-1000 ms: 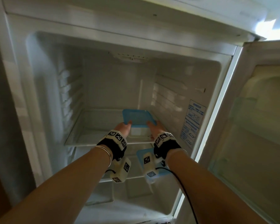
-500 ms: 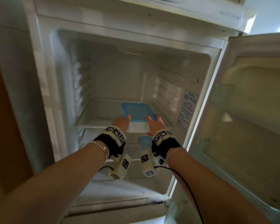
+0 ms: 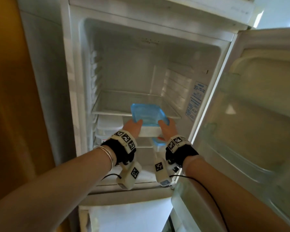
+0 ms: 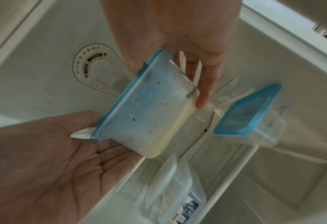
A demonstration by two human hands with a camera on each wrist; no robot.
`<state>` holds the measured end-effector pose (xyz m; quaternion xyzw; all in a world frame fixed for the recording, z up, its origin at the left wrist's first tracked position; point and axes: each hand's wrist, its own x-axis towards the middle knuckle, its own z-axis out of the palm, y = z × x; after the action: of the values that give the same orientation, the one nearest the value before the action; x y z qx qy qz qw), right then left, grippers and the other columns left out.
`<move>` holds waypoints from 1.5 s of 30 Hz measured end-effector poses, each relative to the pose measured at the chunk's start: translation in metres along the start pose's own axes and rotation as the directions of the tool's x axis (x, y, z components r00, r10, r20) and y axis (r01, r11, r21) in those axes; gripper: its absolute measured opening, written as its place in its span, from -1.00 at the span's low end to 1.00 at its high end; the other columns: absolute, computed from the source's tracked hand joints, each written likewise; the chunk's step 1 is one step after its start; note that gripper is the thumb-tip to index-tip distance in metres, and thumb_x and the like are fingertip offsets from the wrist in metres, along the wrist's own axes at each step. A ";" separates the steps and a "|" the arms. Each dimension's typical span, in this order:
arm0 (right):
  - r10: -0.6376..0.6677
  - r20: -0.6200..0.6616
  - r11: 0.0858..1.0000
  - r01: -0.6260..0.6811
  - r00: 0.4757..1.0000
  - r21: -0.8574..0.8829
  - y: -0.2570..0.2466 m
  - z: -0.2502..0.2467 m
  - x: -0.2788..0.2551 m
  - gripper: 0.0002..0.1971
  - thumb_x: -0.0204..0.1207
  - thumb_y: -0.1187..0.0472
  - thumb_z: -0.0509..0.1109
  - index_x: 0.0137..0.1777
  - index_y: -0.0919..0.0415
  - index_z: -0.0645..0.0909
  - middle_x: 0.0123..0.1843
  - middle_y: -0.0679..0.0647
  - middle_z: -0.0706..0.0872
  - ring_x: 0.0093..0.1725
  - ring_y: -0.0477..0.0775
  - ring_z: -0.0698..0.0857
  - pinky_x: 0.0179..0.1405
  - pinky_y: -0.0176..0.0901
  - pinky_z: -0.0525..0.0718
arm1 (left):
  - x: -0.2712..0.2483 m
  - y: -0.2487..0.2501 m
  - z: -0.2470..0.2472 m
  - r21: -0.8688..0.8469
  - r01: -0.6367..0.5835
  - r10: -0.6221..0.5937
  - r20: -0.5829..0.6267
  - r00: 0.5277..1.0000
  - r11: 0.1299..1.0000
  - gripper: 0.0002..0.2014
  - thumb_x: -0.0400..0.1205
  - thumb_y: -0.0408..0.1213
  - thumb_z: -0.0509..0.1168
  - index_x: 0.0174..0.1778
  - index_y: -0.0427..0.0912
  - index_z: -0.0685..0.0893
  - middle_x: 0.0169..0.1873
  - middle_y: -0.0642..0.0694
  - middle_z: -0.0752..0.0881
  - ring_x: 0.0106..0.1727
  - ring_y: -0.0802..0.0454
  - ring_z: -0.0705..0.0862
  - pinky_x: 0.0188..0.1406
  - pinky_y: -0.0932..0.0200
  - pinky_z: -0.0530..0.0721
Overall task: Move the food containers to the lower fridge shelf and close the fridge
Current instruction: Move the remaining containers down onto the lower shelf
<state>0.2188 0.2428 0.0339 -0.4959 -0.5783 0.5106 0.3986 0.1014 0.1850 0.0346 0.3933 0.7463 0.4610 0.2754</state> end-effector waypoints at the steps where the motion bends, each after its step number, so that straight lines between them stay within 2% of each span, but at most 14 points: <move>1: 0.013 -0.002 1.000 -0.013 1.000 -0.009 0.003 0.001 -0.004 -0.62 0.61 0.25 0.23 0.42 0.23 0.36 -0.22 -0.02 0.48 -0.30 -0.07 0.51 -0.30 -0.02 0.63 | -0.003 -0.004 0.000 0.010 0.001 -0.002 0.009 1.000 1.000 -0.55 0.71 -0.14 0.07 0.36 -0.42 0.52 0.30 -0.41 0.62 0.31 -0.28 0.60 0.28 0.01 0.54; 5: 0.070 -0.029 0.997 -0.071 0.997 -0.015 0.021 0.009 -0.017 -0.56 0.59 0.20 0.26 0.45 0.19 0.33 0.09 0.10 0.46 0.01 0.13 0.52 0.11 0.23 0.67 | -0.013 -0.023 0.000 0.034 0.015 -0.017 0.058 0.998 0.999 -0.54 0.72 -0.15 0.05 0.34 -0.46 0.51 0.19 -0.43 0.63 0.32 -0.30 0.59 0.26 0.00 0.54; 11: 0.166 -0.035 0.983 -0.168 0.985 -0.077 0.050 0.020 -0.016 -0.50 0.57 0.16 0.28 0.50 0.09 0.29 0.18 0.15 0.44 0.06 0.14 0.48 0.13 0.20 0.68 | -0.012 -0.056 0.008 0.042 0.086 -0.089 0.097 0.991 0.995 -0.56 0.72 -0.19 0.06 0.37 -0.44 0.51 0.17 -0.39 0.64 0.21 -0.22 0.62 0.15 0.06 0.53; 13: 0.189 -0.028 0.974 -0.191 0.982 -0.125 0.058 0.025 -0.010 -0.47 0.55 0.14 0.27 0.52 0.09 0.27 0.15 0.13 0.43 0.06 0.16 0.50 0.10 0.17 0.72 | -0.007 -0.065 0.011 0.026 0.104 -0.106 0.103 0.989 0.994 -0.57 0.72 -0.18 0.07 0.39 -0.42 0.49 0.25 -0.41 0.63 0.28 -0.26 0.62 0.21 0.03 0.54; 19: 0.200 -0.030 0.951 -0.202 0.979 -0.234 0.077 0.044 0.019 -0.46 0.57 0.09 0.24 0.53 0.17 0.27 0.06 0.15 0.48 -0.19 0.10 0.57 0.10 0.12 0.76 | 0.023 -0.087 0.014 0.020 0.124 -0.126 0.138 0.982 0.992 -0.56 0.73 -0.14 0.07 0.38 -0.39 0.52 0.27 -0.40 0.65 0.29 -0.26 0.63 0.15 0.07 0.56; 21: 0.202 -0.034 0.946 -0.205 0.979 -0.252 0.083 0.051 0.029 -0.43 0.56 0.05 0.25 0.55 0.17 0.26 0.09 0.18 0.52 -0.08 0.15 0.61 0.19 0.16 0.72 | 0.035 -0.092 0.014 0.039 0.137 -0.142 0.142 0.980 0.990 -0.54 0.73 -0.13 0.06 0.36 -0.43 0.53 0.28 -0.43 0.64 0.30 -0.28 0.62 0.22 0.02 0.55; 25: 0.209 -0.017 0.938 -0.206 0.978 -0.277 0.094 0.063 0.049 -0.39 0.55 0.01 0.26 0.57 0.17 0.25 0.38 0.25 0.56 0.33 0.30 0.59 0.35 0.20 0.59 | 0.056 -0.101 0.015 0.059 0.148 -0.156 0.152 0.976 0.987 -0.50 0.74 -0.13 0.05 0.36 -0.53 0.49 0.27 -0.52 0.62 0.30 -0.37 0.61 0.26 -0.03 0.54; 32: 0.218 0.020 0.928 -0.201 0.976 -0.315 0.118 0.075 0.075 -0.34 0.57 -0.08 0.24 0.60 0.17 0.18 0.50 0.23 0.49 0.34 0.30 0.64 0.37 0.19 0.59 | 0.082 -0.119 0.024 0.025 0.149 -0.151 0.155 0.976 0.988 -0.50 0.74 -0.17 0.07 0.34 -0.60 0.49 0.25 -0.61 0.60 0.24 -0.48 0.61 0.25 -0.10 0.54; 34: 0.212 0.013 0.916 -0.194 0.977 -0.351 0.119 0.076 0.077 -0.36 0.59 -0.05 0.23 0.61 0.16 0.16 0.49 0.24 0.49 0.33 0.29 0.64 0.38 0.18 0.58 | 0.083 -0.121 0.025 0.003 0.135 -0.134 0.140 0.981 0.991 -0.53 0.74 -0.20 0.06 0.32 -0.58 0.50 0.25 -0.60 0.60 0.05 -0.38 0.65 0.05 -0.03 0.54; 35: 0.206 0.014 0.910 -0.186 0.978 -0.371 0.121 0.077 0.079 -0.37 0.61 -0.02 0.23 0.61 0.17 0.15 0.50 0.25 0.48 0.33 0.29 0.64 0.38 0.17 0.57 | 0.085 -0.122 0.026 -0.008 0.136 -0.134 0.132 0.982 0.991 -0.55 0.74 -0.21 0.06 0.32 -0.56 0.51 0.25 -0.58 0.60 -0.08 -0.22 0.60 -0.08 0.10 0.47; 37: 0.205 0.018 0.882 -0.177 0.979 -0.436 0.124 0.077 0.083 -0.39 0.64 0.05 0.21 0.63 0.18 0.12 0.54 0.29 0.41 0.35 0.29 0.61 0.41 0.11 0.55 | 0.087 -0.122 0.028 -0.015 0.140 -0.137 0.118 0.984 0.990 -0.58 0.74 -0.21 0.05 0.30 -0.51 0.53 0.25 -0.54 0.62 -0.11 -0.02 0.49 -0.17 0.29 0.33; 39: 0.190 0.003 0.856 -0.164 0.982 -0.490 0.124 0.075 0.087 -0.41 0.66 0.04 0.17 0.62 0.20 0.13 0.55 0.29 0.39 0.41 0.27 0.56 0.44 0.04 0.51 | 0.088 -0.122 0.028 -0.015 0.153 -0.151 0.110 0.982 0.988 -0.59 0.74 -0.20 0.06 0.31 -0.46 0.55 0.25 -0.47 0.64 -0.04 -0.12 0.56 -0.08 0.25 0.37; 41: 0.203 0.012 0.850 -0.170 0.979 -0.499 0.122 0.074 0.087 -0.37 0.65 -0.08 0.13 0.63 0.21 0.12 0.54 0.26 0.44 0.48 0.25 0.49 0.45 0.01 0.43 | 0.088 -0.121 0.027 -0.005 0.167 -0.166 0.097 0.981 0.986 -0.60 0.73 -0.18 0.09 0.33 -0.40 0.56 0.26 -0.40 0.66 0.21 -0.22 0.63 0.10 0.16 0.48; 45: 0.123 0.071 0.801 -0.057 0.990 -0.596 0.121 0.070 0.083 -0.33 0.66 -0.10 0.10 0.66 0.24 0.08 0.62 0.23 0.33 0.59 0.19 0.35 0.53 -0.04 0.32 | 0.086 -0.121 0.027 0.028 0.180 -0.182 0.094 0.979 0.983 -0.58 0.71 -0.15 0.13 0.39 -0.36 0.52 0.33 -0.31 0.63 0.35 -0.20 0.59 0.32 0.10 0.48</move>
<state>0.1559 0.3093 -0.1008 -0.5947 -0.7047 0.3486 0.1679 0.0355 0.2380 -0.0906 0.3478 0.7693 0.4075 0.3480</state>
